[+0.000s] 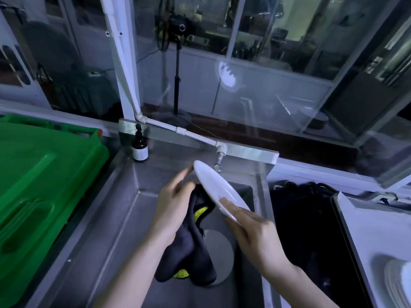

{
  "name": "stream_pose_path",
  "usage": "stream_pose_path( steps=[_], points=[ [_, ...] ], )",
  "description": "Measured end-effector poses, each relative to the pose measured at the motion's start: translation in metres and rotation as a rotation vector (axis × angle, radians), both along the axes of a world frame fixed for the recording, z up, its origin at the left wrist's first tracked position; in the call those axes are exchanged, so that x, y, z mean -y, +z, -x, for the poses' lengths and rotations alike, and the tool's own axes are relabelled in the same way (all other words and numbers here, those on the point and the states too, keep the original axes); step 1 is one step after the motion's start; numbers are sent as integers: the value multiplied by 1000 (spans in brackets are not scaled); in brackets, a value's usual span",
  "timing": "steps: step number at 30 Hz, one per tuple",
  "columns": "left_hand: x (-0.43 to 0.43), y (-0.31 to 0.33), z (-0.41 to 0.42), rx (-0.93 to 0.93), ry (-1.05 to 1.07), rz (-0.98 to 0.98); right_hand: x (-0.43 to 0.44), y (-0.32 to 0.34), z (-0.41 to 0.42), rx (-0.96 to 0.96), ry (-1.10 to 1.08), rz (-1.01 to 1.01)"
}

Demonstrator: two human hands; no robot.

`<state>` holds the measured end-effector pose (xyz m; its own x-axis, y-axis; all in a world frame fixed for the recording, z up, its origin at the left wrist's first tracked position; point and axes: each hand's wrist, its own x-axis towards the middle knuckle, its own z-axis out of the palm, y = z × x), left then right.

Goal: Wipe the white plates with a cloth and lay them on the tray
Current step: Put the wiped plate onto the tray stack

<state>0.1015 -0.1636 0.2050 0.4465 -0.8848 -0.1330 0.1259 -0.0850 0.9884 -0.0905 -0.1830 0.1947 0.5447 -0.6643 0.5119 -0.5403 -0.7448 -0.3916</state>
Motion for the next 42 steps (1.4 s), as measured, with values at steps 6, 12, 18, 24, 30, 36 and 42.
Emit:
stream_pose_path(
  steps=[6, 12, 18, 24, 30, 36, 42],
  points=[
    [-10, -17, 4, -21, 45, -25, -3, -5, 1, -297, 23, 249],
    [-3, -31, 19, -183, 142, -12, 3, -4, 17, -380, 106, 48],
    [5, -38, 45, -220, 99, -9, 24, 1, 79, -58, -260, -259],
    [16, -37, 120, -186, -42, 69, 44, -8, 167, 359, -591, -574],
    [30, -41, 224, -63, -272, 95, 36, -21, 270, 696, -730, -614],
    [45, -58, 342, 89, -411, 66, 19, -42, 390, 831, -907, -652],
    [63, -87, 451, 168, -542, 66, -5, -63, 494, 862, -1045, -612]
  ],
)
